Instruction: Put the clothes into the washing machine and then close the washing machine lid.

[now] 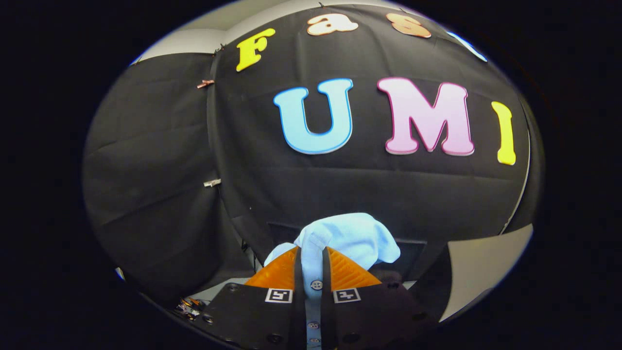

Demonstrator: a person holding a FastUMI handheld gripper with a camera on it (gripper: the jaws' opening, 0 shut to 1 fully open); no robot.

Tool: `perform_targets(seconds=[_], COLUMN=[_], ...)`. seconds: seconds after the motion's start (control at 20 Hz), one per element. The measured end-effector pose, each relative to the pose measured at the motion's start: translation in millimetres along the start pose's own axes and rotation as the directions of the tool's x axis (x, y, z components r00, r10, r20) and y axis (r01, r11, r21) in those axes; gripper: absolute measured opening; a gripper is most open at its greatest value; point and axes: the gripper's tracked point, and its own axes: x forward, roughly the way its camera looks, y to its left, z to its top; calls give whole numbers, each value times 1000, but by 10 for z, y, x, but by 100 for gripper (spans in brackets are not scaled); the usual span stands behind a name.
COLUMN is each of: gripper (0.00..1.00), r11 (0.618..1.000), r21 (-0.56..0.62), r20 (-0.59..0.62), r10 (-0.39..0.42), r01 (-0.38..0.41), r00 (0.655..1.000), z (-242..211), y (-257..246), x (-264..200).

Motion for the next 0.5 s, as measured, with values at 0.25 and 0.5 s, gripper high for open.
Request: perform_targets(seconds=[0.25, 0.5], gripper=[16, 16], r11=[999, 996], r21=[16, -27], r20=[-171, -284], r10=[-34, -88], r01=[37, 84], r00=[985, 955], z=[-853, -1487], y=[-92, -266], x=[535, 846])
